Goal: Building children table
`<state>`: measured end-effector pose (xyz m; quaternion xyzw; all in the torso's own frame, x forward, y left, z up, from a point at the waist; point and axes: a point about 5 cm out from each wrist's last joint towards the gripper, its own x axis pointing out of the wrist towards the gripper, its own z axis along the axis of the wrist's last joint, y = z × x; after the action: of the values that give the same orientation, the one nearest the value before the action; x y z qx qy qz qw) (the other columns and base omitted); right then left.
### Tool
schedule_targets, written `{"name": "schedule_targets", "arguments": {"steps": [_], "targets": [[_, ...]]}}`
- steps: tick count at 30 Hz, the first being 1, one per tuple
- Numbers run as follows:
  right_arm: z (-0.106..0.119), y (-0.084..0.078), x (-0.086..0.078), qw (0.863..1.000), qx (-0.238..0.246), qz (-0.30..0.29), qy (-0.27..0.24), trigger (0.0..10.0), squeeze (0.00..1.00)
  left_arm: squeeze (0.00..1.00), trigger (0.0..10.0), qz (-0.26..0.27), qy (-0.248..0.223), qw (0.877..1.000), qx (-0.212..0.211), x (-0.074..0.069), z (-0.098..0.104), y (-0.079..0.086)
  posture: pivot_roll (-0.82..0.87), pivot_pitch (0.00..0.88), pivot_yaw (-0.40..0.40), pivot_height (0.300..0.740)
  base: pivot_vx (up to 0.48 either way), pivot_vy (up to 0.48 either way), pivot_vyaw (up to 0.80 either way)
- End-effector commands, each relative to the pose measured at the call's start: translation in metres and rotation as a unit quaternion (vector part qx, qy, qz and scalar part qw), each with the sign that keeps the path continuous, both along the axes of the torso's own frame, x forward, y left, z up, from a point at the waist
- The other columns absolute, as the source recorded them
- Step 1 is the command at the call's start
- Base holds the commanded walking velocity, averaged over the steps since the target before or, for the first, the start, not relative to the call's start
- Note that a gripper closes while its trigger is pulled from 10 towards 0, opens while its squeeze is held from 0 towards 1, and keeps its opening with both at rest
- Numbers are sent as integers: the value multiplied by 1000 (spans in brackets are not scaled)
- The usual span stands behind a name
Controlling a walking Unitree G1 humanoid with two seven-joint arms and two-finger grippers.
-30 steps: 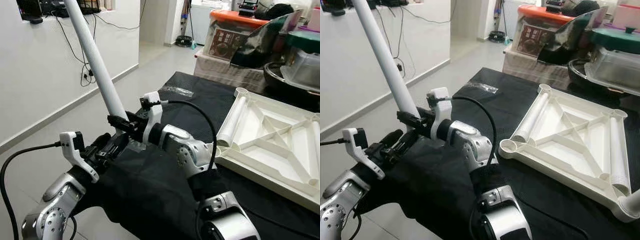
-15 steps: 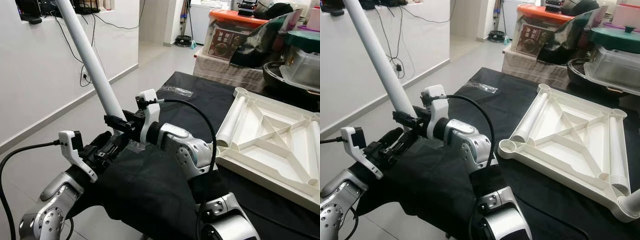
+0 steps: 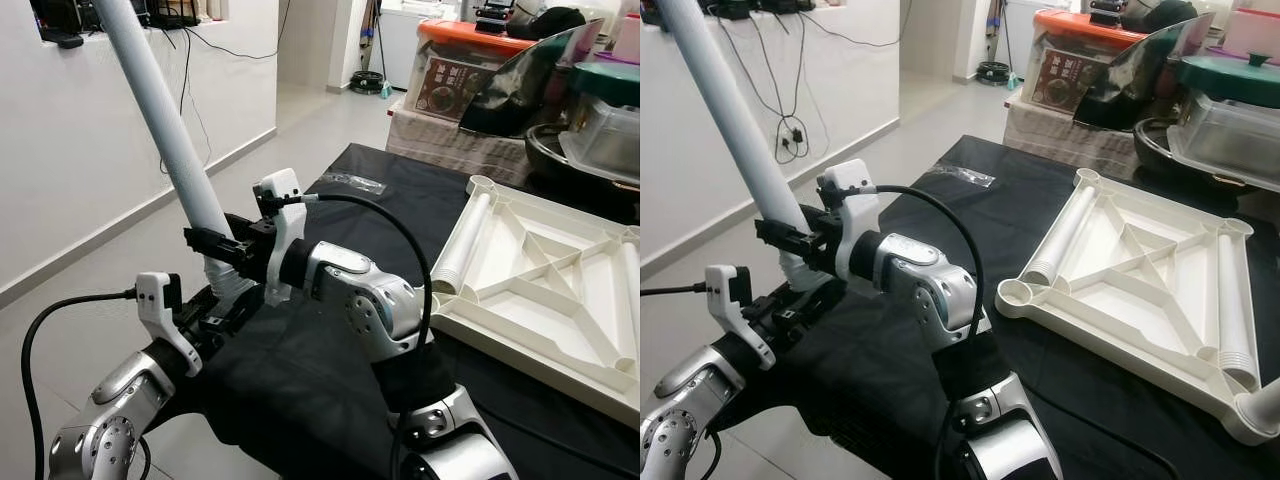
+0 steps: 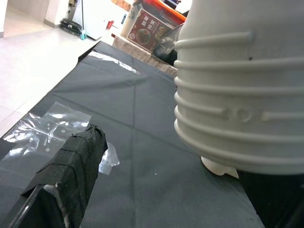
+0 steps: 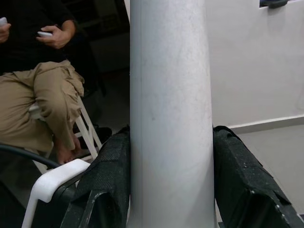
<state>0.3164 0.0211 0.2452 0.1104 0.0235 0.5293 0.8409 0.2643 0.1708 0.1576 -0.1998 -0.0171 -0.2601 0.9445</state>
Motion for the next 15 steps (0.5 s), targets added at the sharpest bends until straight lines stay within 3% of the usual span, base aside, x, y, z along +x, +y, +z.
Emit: {"name": "schedule_targets", "arguments": {"steps": [1,12,15], "targets": [[2,23,-16,998,50,35,27,0,0,0,10000,-8,1,1000,8,0,-1,-4,72,0,-78,740,0,0,0],[2,21,-15,998,43,28,20,0,0,0,10000,-13,-8,1000,14,1,2,-5,76,0,-81,740,0,0,0],[-1,21,-15,999,30,25,5,0,0,0,10000,-71,-18,997,9,-5,6,-19,70,0,-77,740,0,0,0]]}}
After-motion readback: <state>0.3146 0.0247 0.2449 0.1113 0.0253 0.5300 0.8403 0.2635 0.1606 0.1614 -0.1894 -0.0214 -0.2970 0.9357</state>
